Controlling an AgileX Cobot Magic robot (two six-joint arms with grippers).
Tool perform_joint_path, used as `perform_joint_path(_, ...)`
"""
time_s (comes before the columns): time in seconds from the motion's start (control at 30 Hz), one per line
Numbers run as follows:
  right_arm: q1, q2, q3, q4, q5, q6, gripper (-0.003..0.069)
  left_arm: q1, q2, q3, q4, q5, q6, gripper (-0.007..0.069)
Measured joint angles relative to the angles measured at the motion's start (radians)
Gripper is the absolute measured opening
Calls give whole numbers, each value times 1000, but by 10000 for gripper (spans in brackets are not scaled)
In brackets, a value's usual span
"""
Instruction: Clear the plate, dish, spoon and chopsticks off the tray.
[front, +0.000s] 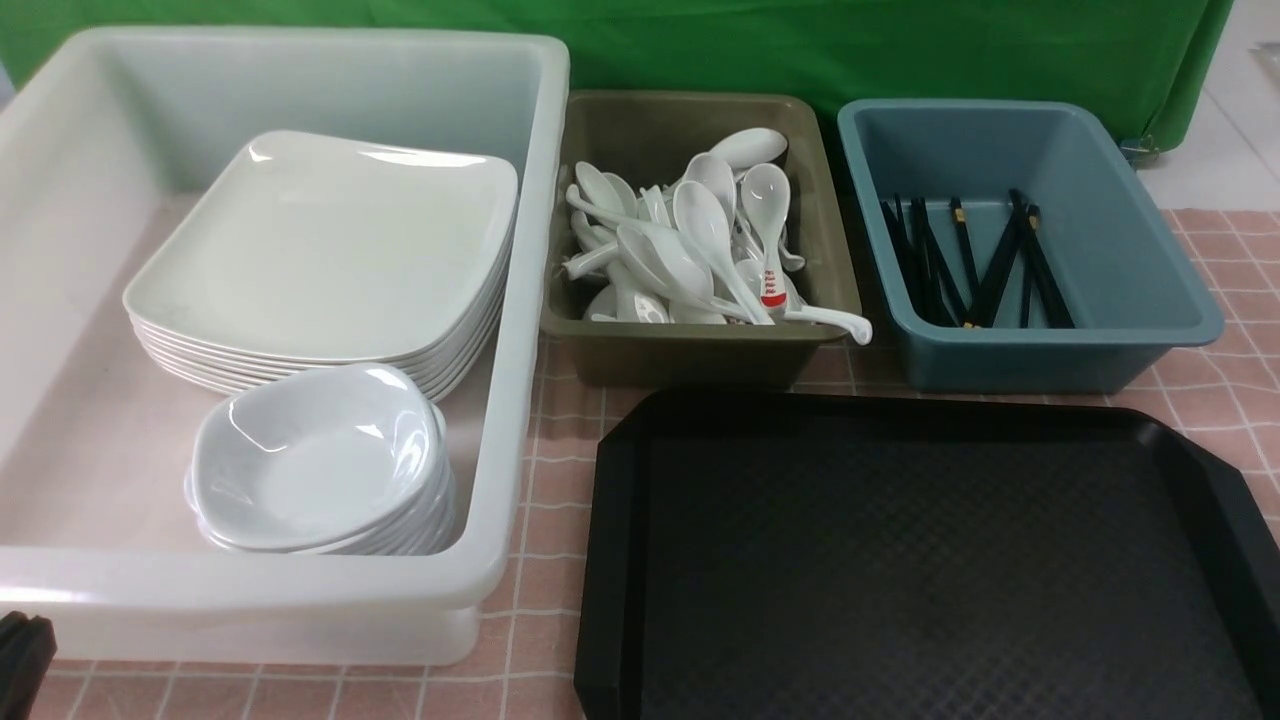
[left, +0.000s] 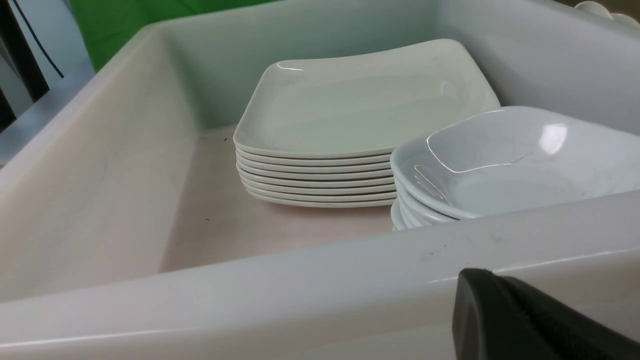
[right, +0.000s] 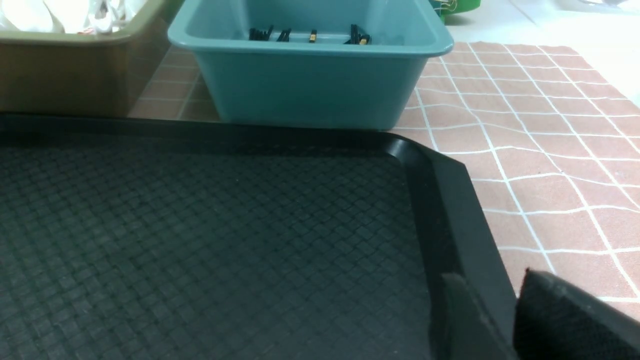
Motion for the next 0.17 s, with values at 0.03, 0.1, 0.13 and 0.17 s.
perform_joint_path(0.03, 0, 0, 0, 0, 0, 0, 241, 0, 0, 0, 0, 0, 0, 5)
perform_joint_path(0.1, 0, 0, 0, 0, 0, 0, 241, 0, 0, 0, 0, 0, 0, 5)
perform_joint_path(0.13, 0, 0, 0, 0, 0, 0, 241, 0, 0, 0, 0, 0, 0, 5)
perform_joint_path(0.17, 0, 0, 0, 0, 0, 0, 241, 0, 0, 0, 0, 0, 0, 5)
